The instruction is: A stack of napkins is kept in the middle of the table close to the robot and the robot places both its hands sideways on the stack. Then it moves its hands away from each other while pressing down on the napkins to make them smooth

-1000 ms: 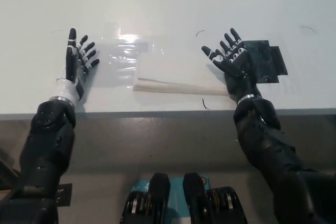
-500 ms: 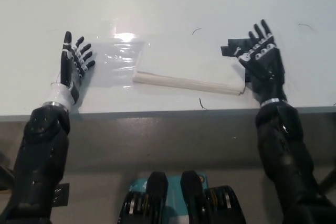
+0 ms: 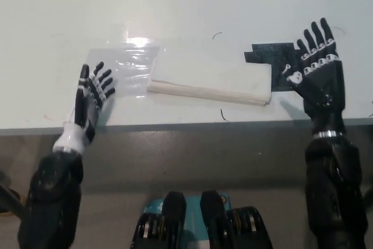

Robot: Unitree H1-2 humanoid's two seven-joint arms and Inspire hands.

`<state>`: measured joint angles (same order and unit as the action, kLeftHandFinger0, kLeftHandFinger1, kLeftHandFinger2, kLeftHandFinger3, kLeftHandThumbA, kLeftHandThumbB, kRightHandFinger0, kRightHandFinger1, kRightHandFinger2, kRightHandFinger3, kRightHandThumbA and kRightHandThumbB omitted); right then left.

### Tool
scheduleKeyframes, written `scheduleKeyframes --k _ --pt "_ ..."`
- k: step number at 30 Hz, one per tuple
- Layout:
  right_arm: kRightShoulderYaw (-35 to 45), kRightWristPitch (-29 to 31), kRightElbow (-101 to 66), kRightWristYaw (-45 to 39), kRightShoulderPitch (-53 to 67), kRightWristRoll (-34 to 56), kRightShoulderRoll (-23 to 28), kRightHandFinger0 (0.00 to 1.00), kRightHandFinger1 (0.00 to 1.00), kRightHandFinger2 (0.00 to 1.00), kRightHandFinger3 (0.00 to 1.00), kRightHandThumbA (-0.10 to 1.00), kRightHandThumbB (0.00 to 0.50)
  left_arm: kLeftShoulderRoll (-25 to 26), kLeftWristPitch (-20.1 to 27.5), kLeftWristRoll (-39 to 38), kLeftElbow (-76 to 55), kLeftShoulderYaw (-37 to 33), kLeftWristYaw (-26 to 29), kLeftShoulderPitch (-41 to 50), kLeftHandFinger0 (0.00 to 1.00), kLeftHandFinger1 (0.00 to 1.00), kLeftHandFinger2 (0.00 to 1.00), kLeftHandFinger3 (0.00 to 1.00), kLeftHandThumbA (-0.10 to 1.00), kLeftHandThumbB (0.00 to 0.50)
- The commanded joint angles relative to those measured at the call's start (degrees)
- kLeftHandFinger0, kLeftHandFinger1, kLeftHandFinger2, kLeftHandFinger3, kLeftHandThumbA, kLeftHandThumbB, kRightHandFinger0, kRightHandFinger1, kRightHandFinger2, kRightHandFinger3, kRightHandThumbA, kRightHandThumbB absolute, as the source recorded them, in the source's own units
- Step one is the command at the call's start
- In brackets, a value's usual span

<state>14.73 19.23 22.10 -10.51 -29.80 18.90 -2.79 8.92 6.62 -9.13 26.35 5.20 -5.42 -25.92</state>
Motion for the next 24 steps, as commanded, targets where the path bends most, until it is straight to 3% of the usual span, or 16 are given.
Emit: scheduleKeyframes --k 1,4,8,11,16,20,21,24 --pt "-13.7 -7.7 -50.1 -3.5 13.4 -9.6 -1.7 1.00 1.00 1.00 1.00 1.00 0.366 0.3 -1.4 7.1 -47.6 -7.2 -3.5 16.6 1.00 1.00 1.00 1.00 1.00 0.305" --pt "-14.9 -4.5 -50.0 -4.7 18.5 -9.2 -1.4 1.00 1.00 1.00 1.00 1.00 0.336 0.5 0.7 6.9 -51.5 -7.1 -3.7 22.1 1.00 1.00 1.00 1.00 1.00 0.329" --pt "-15.7 -0.5 -48.1 -5.3 23.6 -10.9 -0.9 1.00 1.00 1.00 1.00 1.00 0.317 0.6 5.0 5.6 -53.0 -6.7 -3.8 27.5 1.00 1.00 1.00 1.00 1.00 0.320" --pt "-15.7 -0.2 -47.1 -4.3 26.1 -12.1 -0.9 1.00 1.00 1.00 1.00 1.00 0.323 1.1 6.0 4.8 -54.3 -6.7 -4.1 30.4 1.00 1.00 1.00 1.00 1.00 0.294" --pt "-15.3 1.3 -43.5 -3.0 29.1 -12.3 -0.1 1.00 1.00 1.00 1.00 1.00 0.313 1.7 7.6 6.4 -52.3 -6.2 -3.6 33.4 1.00 1.00 1.00 1.00 1.00 0.326" --pt "-14.7 3.2 -37.4 -1.5 30.0 -12.3 1.2 1.00 1.00 1.00 1.00 1.00 0.309 2.3 8.8 6.0 -47.0 -5.8 -3.2 34.1 1.00 1.00 1.00 1.00 1.00 0.287" --pt "-14.6 4.4 -35.3 -1.0 29.7 -11.9 1.2 1.00 1.00 1.00 1.00 1.00 0.306 2.4 9.5 6.0 -45.7 -5.7 -3.2 34.2 1.00 1.00 1.00 1.00 1.00 0.250" --pt "-14.3 5.7 -31.0 -0.1 29.2 -12.2 1.5 1.00 1.00 1.00 1.00 1.00 0.298 2.3 8.6 6.0 -42.1 -5.4 -2.4 33.5 1.00 1.00 1.00 1.00 1.00 0.270"
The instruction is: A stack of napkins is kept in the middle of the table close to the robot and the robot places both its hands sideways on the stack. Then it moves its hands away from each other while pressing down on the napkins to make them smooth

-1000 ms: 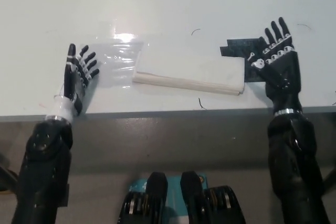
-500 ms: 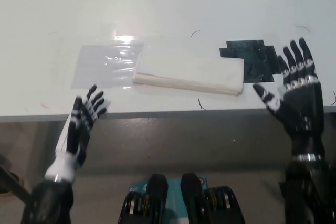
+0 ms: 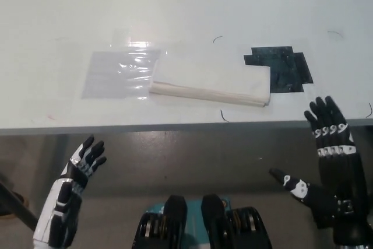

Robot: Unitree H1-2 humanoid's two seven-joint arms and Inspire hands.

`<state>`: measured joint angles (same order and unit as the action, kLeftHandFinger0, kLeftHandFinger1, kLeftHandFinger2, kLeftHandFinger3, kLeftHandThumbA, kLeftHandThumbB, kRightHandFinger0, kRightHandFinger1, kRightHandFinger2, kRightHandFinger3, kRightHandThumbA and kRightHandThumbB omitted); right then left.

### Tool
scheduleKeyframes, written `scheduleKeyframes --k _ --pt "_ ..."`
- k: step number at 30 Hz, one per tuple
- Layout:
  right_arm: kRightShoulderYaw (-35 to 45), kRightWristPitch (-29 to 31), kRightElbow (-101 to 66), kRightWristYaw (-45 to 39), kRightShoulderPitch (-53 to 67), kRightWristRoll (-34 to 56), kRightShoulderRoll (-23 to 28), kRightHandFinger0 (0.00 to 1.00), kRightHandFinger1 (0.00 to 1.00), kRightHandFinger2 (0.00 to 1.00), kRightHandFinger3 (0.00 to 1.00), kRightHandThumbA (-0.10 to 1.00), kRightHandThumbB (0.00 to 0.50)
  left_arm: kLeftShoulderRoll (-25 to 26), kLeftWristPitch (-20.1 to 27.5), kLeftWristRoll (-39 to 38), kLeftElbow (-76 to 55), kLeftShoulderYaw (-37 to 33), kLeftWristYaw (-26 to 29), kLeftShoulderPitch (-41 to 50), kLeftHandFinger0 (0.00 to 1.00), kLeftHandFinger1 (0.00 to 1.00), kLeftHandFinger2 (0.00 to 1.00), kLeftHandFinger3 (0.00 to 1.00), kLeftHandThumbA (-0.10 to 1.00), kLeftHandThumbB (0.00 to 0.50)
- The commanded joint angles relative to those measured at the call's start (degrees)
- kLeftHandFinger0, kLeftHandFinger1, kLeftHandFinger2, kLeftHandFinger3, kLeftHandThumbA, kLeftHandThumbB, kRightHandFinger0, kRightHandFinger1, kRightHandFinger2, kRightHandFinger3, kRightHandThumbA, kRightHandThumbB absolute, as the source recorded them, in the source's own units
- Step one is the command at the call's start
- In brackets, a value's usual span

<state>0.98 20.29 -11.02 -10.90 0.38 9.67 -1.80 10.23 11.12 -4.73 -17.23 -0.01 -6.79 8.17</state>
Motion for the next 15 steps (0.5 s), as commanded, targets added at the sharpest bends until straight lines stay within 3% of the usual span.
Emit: scheduleKeyframes --k 1,3,7,8,13,15 --pt "-0.5 5.2 3.1 0.4 -1.3 -3.2 0.7 1.00 1.00 1.00 1.00 1.00 0.294 1.0 4.2 1.5 2.4 -0.1 -1.0 -0.9 1.00 1.00 1.00 1.00 1.00 0.270" --pt "0.0 4.9 6.3 1.7 -2.1 -4.2 0.3 1.00 1.00 1.00 1.00 1.00 0.305 1.4 4.8 2.6 6.3 0.4 -0.5 -2.4 1.00 1.00 1.00 1.00 1.00 0.263" --pt "0.5 6.6 10.8 2.8 -3.8 -5.7 0.1 1.00 1.00 1.00 1.00 1.00 0.244 1.5 4.0 2.3 10.7 1.2 -0.2 -4.8 1.00 1.00 1.00 1.00 1.00 0.240" --pt "0.5 5.9 11.5 2.9 -4.1 -4.6 -0.1 1.00 1.00 1.00 1.00 1.00 0.261 1.6 3.7 2.5 11.1 1.3 -0.1 -5.4 1.00 1.00 1.00 1.00 1.00 0.230" --pt "0.9 5.3 13.2 3.2 -5.4 -3.9 0.5 1.00 1.00 1.00 1.00 1.00 0.201 1.5 2.8 2.1 12.9 1.4 -0.3 -7.3 1.00 1.00 1.00 1.00 1.00 0.211" --pt "1.0 5.7 13.7 3.5 -5.7 -4.5 0.5 1.00 1.00 1.00 1.00 1.00 0.214 1.6 2.3 2.7 13.0 1.5 0.0 -7.7 1.00 1.00 1.00 1.00 1.00 0.207"
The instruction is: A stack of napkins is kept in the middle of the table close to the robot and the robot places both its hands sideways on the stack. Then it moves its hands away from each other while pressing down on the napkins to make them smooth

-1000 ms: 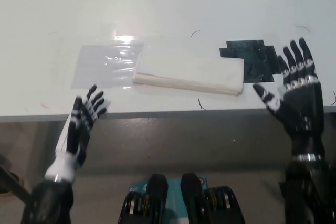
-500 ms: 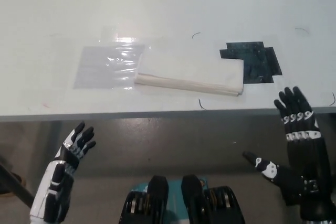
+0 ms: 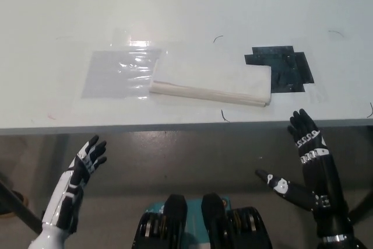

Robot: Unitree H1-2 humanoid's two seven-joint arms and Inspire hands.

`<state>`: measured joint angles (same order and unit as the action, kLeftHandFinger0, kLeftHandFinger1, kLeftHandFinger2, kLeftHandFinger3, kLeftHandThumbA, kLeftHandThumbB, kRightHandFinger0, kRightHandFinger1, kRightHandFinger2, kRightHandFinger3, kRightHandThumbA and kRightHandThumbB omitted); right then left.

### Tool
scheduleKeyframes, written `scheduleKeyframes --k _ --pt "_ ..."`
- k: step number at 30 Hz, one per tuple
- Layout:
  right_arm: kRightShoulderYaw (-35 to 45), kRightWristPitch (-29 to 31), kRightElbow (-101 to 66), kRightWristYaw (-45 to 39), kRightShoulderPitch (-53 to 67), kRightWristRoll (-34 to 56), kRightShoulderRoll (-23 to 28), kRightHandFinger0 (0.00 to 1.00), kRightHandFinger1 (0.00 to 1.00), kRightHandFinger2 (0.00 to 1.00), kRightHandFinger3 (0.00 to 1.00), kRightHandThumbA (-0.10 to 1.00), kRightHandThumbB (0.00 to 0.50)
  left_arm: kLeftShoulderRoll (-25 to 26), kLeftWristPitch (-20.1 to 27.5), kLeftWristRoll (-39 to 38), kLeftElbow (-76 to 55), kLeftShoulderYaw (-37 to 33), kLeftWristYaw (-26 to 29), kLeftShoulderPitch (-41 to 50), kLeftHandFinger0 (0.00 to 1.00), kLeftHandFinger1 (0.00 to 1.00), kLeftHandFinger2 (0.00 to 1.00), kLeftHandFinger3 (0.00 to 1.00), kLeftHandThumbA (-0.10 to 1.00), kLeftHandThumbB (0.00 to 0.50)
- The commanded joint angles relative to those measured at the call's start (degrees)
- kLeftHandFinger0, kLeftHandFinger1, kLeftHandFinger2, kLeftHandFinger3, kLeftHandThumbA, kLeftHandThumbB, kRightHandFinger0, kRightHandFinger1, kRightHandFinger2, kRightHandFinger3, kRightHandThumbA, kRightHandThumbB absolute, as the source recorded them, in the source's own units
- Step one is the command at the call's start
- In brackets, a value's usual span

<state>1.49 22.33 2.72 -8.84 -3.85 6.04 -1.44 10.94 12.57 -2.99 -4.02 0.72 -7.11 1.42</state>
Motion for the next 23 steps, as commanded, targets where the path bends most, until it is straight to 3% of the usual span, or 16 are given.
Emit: scheduleKeyframes --k 1,5,10,19,23 --pt "0.4 3.7 0.0 1.4 -1.2 -0.8 0.3 1.00 1.00 1.00 1.00 1.00 0.208 1.0 0.6 1.2 -0.2 0.8 0.3 -0.9 1.00 1.00 1.00 1.00 1.00 0.205" --pt "0.5 3.9 0.5 1.8 -0.4 -1.0 0.4 1.00 1.00 1.00 1.00 1.00 0.194 1.0 0.3 1.8 0.7 1.0 0.6 -1.8 1.00 1.00 1.00 1.00 1.00 0.185" --pt "0.2 3.3 1.3 1.2 0.9 0.2 0.8 1.00 1.00 1.00 1.00 1.00 0.189 1.0 0.1 1.5 0.7 1.0 0.3 -1.6 1.00 1.00 1.00 1.00 1.00 0.120" --pt "-0.7 -1.1 0.1 -0.2 3.6 3.8 0.8 1.00 1.00 1.00 1.00 1.00 0.179 1.0 -1.7 2.9 -0.4 1.2 0.7 -1.1 1.00 1.00 1.00 1.00 1.00 0.156" --pt "-0.6 -0.7 0.5 0.1 3.7 3.4 1.0 1.00 1.00 1.00 1.00 1.00 0.201 0.8 -2.0 2.7 -0.4 1.2 0.6 -1.1 1.00 1.00 1.00 1.00 1.00 0.160"
